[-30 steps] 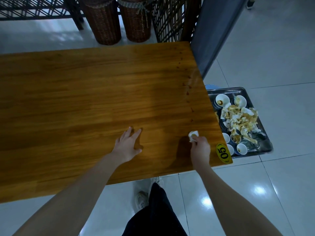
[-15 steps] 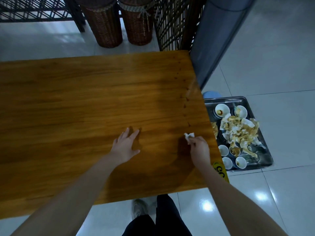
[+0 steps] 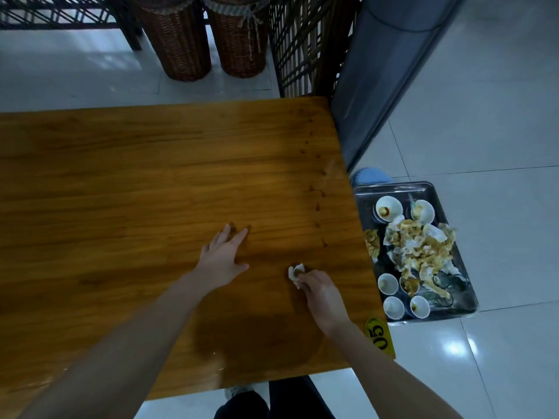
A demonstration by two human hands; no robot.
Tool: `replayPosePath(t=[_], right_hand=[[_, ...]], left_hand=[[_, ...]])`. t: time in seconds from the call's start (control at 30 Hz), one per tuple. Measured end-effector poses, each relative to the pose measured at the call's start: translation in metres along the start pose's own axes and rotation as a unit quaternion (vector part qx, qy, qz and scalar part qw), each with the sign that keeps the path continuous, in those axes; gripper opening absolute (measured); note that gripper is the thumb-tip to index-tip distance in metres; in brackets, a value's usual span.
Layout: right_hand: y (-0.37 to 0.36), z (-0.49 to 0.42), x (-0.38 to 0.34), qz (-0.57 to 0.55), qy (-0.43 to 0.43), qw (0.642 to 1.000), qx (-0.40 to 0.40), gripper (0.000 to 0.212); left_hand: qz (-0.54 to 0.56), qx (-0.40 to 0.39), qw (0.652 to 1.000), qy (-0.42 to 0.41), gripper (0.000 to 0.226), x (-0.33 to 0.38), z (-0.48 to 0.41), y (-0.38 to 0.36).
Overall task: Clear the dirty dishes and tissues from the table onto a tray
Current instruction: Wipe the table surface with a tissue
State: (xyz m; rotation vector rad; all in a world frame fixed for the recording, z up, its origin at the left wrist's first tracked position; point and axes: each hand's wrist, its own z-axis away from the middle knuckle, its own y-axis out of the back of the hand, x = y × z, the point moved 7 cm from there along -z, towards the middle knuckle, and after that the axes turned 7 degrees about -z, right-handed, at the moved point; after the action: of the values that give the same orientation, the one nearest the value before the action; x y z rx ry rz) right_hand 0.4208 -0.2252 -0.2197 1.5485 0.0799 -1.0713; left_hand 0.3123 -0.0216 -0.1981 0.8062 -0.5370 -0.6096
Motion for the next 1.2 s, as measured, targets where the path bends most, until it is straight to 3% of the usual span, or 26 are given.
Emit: replayPosePath(t=[0.3,0.43,0.57,0.83,1.2], right_hand=[[0.080,-0.063,0.070,-0.018,-0.158,0.980,0.116,0.014],[0.059,-0.059,0.048,-0.015,-0.108,0.991,0.077,0.014],[0.029,-0.047,0.015,-0.021,-0.002,1.000,0.016,0.014],[0.033,-0.063,0.020,0.009,0.096,0.994,-0.048,0.021],[0.065,-0.131,0.034,-0.035,-0.025,0.998,0.045,0.011]], left_hand=[[0.022,0.004,1.000,0.013,0.085,-0.002,-0.019,0.008],[0.010,-0.006,1.000,0.017,0.084,0.000,-0.028,0.009],[0.011,-0.009,1.000,0.012,0.085,0.005,-0.038,0.012],[0.006,-0.001,1.000,0.006,0.085,0.012,-0.058,0.019],[-0.010,0.003,1.000,-0.005,0.086,0.016,-0.082,0.022]])
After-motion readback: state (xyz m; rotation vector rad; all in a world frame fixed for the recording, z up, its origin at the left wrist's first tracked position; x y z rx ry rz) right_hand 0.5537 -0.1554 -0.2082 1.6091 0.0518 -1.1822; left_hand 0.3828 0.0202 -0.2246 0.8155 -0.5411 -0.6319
